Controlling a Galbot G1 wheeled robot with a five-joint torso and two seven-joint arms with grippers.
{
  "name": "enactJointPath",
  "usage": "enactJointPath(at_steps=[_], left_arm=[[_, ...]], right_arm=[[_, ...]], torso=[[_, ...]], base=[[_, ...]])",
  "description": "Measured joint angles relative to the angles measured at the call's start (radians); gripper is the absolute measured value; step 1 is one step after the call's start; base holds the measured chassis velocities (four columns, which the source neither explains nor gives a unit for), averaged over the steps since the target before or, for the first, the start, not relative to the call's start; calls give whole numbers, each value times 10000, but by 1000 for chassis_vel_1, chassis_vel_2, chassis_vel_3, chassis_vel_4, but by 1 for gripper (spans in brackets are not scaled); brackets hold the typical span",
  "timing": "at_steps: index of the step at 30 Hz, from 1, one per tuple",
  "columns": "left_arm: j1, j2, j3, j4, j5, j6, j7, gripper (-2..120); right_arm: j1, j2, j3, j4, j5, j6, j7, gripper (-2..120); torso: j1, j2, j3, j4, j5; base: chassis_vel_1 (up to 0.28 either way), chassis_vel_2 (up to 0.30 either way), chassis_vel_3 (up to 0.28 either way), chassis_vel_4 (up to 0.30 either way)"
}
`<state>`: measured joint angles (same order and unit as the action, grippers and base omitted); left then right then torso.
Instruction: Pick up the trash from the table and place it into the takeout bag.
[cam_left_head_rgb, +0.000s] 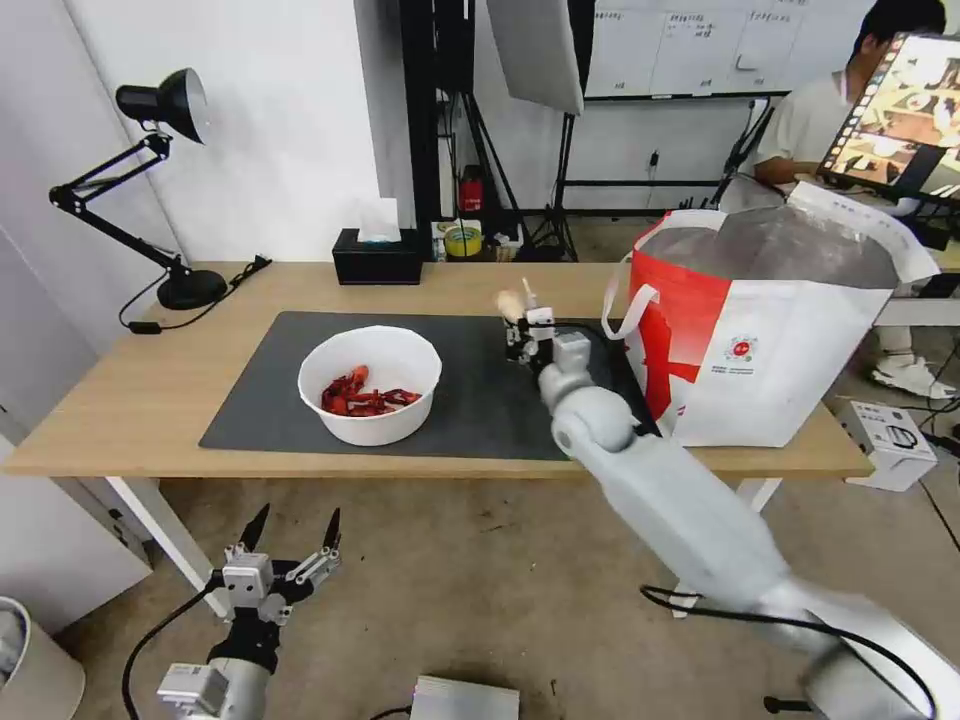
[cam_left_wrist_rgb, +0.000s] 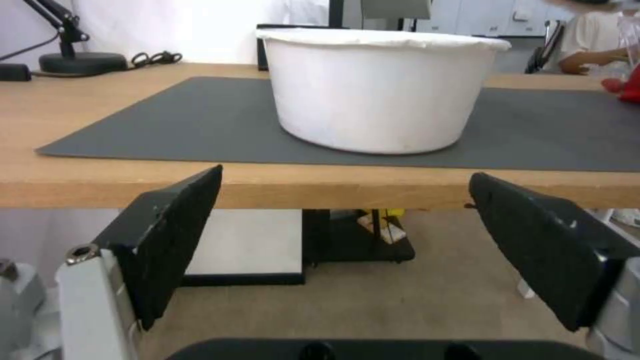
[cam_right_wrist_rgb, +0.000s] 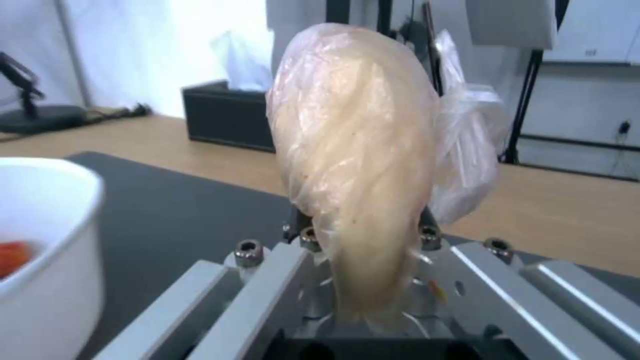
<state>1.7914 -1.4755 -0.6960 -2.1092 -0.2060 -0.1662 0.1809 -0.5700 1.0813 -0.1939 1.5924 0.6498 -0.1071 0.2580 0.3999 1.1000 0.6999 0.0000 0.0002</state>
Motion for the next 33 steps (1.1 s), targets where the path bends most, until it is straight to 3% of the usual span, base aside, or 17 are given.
enactJointPath(at_steps=[5,8,14,22,25,33], left_arm=[[-48,64,-10,52,0,0,-4,100],[-84,111,-24,112,0,0,-12,100],[-93,242,-2,176,1,1,-17,100],[-168,320,70,262,-2,45,-31,100],[-230,458,93,361,-96,50,-34,100],[-265,597,203,446,-173,54,-39,100]], right_arm=[[-1099,-804,604,1176,-133,496,-311,7],[-2217,-1358,1615,2016,-176,1127,-865,7],[-3113,-2068,2657,2772,-152,1795,-1425,7],[-5138,-2361,4600,3780,-227,2433,-1917,7],[-6331,-2277,5834,4203,-106,2843,-2309,7],[-6621,-2338,7387,4658,623,2992,-2218,7]], torso=[[0,0,0,-3,-1],[0,-1,0,-3,2],[0,-1,-1,-1,-1],[0,-1,0,-2,2],[0,0,0,-2,1],[0,-1,0,-1,0]], base=[[0,0,0,0],[0,0,0,0],[0,0,0,0],[0,0,0,0],[0,0,0,0],[0,0,0,0]])
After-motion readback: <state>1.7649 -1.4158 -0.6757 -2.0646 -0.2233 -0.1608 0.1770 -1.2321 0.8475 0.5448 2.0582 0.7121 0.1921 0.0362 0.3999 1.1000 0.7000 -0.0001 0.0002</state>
